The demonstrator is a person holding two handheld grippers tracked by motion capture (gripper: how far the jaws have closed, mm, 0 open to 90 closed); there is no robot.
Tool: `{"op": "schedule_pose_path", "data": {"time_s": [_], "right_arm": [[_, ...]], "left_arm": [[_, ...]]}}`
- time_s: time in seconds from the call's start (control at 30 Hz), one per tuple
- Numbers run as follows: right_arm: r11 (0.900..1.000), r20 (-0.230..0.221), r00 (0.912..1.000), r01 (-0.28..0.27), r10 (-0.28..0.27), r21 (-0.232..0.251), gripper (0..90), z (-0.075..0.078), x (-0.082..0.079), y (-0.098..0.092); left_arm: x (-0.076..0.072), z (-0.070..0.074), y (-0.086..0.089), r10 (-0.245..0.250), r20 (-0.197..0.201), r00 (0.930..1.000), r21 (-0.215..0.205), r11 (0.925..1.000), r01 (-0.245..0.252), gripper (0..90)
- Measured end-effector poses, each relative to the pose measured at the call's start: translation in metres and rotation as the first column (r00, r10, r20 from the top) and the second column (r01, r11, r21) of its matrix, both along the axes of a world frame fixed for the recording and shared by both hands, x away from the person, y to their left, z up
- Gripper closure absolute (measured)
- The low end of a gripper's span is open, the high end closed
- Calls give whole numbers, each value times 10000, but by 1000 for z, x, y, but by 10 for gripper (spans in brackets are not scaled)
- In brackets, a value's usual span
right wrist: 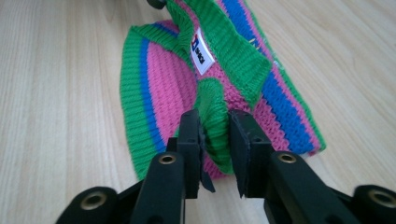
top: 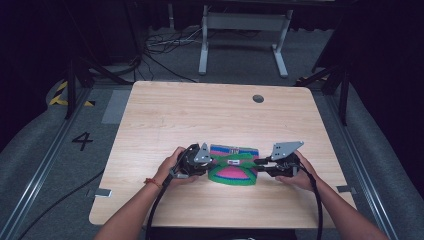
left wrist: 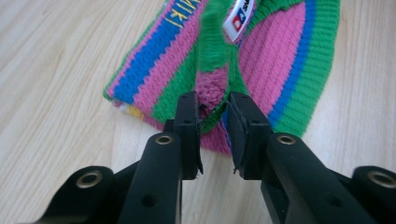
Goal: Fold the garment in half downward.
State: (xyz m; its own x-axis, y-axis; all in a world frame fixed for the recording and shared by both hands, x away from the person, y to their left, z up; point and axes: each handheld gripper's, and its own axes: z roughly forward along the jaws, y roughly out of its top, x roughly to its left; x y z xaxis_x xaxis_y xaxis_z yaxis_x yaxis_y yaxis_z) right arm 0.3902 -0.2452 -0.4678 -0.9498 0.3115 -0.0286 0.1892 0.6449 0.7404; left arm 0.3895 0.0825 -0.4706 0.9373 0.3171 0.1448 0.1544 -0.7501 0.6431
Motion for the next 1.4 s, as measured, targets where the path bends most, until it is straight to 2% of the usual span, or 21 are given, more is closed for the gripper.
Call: {"op": "schedule_pose_path", "data": {"time_s": [0.07, 0.13, 0.27, 0.37, 0.43, 0.47, 0.53, 0.63, 0.67, 0.73, 0.83, 0.87, 0.97, 1.03, 1.13, 1.17, 1.23, 1.3, 1.4], "right_arm": [[9999, 70, 9999, 88, -88, -50, 686, 1, -4, -2], [9995, 164, 9994, 300, -302, 95, 643, 5, -5, -6], [9976, 330, 9974, 629, -638, 275, 624, 12, -6, -11], [9947, 321, 9949, 937, -951, 426, 615, 15, -6, -10], [9950, 303, 9951, 925, -937, 386, 613, 15, -7, -6], [9959, 274, 9961, 831, -842, 369, 614, 15, -8, -2], [9965, 188, 9969, 754, -761, 371, 616, 13, -10, 2], [9988, 16, 9989, 477, -477, 65, 616, 4, -17, 14], [9988, 16, 9989, 477, -477, 65, 616, 4, -17, 14], [9984, -33, 9988, 483, -484, -292, 597, -4, -18, 17], [9927, -137, 9964, 823, -838, -878, 552, -19, -13, 17], [9947, -335, 9952, 907, -924, -494, 550, -23, -9, 13], [9913, 31, 9930, 1178, -1178, -580, 531, -24, -2, 9], [9901, 0, 9914, 1307, -1308, -508, 515, -25, 3, 8], [9860, -142, 9871, 1587, -1597, -513, 488, -22, 5, 6], [9859, -87, 9872, 1585, -1592, -538, 479, -21, 5, 6], [9848, -65, 9866, 1626, -1633, -615, 464, -18, 2, 5], [9835, -3, 9857, 1682, -1686, -664, 431, -15, 0, 4], [9846, 34, 9871, 1599, -1601, -708, 399, -10, -3, 3]], "left_arm": [[-1, 2, 5, 169, 17, 9999, 26, 9999, -169, 700], [0, 3, 7, 261, 41, 9997, -10, 9997, -261, 664], [3, 9, 12, 736, -6, 9973, -315, 9968, -736, 617], [4, 11, 7, 638, 23, 9980, -313, 9975, -637, 577], [3, 11, 1, 489, 48, 9988, -377, 9981, -487, 561], [2, 11, -3, 397, -85, 9992, -601, 9974, -402, 555], [1, 10, -6, 279, -204, 9994, -684, 9972, -292, 534], [-2, 1, -18, 94, -309, 9995, -344, 9994, -104, 496], [-2, 1, -18, 94, -309, 9995, -344, 9994, -104, 486], [-2, -10, -25, 268, -306, 9992, 351, 9991, -257, 466], [1, -15, -24, 590, -546, 9968, -137, 9981, -598, 424], [3, -17, -24, 686, -569, 9960, -265, 9972, -702, 400], [11, -22, -22, 1147, -744, 9906, -740, 9900, -1202, 334], [12, -22, -23, 1309, -750, 9886, -676, 9884, -1360, 283], [7, -16, -27, 1302, -278, 9911, -216, 9912, -1308, 278], [5, -14, -27, 1273, -247, 9916, -91, 9918, -1276, 278], [2, -11, -26, 1209, -336, 9921, -106, 9926, -1213, 265], [-2, -7, -24, 1134, -197, 9934, 21, 9935, -1134, 279], [-6, -2, -19, 1090, -208, 9938, 137, 9940, -1087, 274]]}}
